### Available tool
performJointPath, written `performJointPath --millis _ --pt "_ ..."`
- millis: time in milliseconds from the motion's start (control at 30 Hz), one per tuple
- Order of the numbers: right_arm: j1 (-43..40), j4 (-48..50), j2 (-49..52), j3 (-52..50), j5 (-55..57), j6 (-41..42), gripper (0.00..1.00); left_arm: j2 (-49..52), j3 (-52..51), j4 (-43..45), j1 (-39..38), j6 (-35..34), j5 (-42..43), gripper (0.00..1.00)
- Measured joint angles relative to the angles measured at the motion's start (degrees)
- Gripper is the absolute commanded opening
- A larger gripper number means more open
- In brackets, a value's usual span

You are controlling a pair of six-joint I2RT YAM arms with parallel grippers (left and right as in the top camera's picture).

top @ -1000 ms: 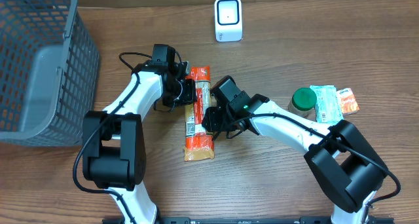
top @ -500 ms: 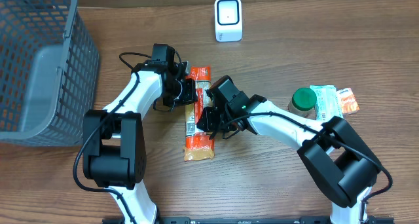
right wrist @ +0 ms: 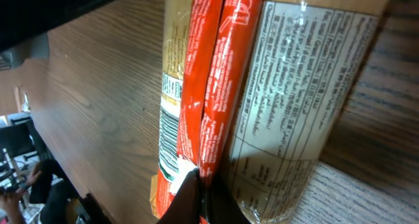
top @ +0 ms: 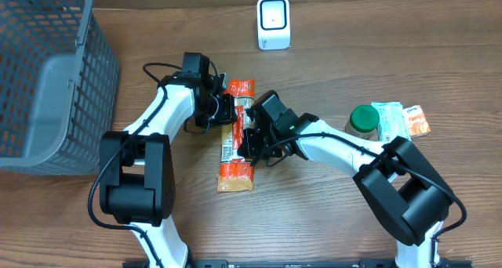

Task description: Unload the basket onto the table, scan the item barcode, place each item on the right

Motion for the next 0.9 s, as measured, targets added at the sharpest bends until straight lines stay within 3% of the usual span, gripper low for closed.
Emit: performJointPath --millis 267,600,900 --pt "-0.09 -0.50 0.04 0.00 -0.15 -2.45 0.04 0.66 1.77 -2.71 0.37 -0.37 0.00 0.04" --pt "-1.60 -4.07 0.04 0.00 -2.34 -4.24 0.04 -0.13 11.02 -9.92 3.04 -0.87 -2.91 0.04" --pt "-3.87 -11.72 -2.40 0.00 -4.61 -20.17 0.04 -8.26 14.80 -12.24 3.34 -0.83 -9.29 0.04"
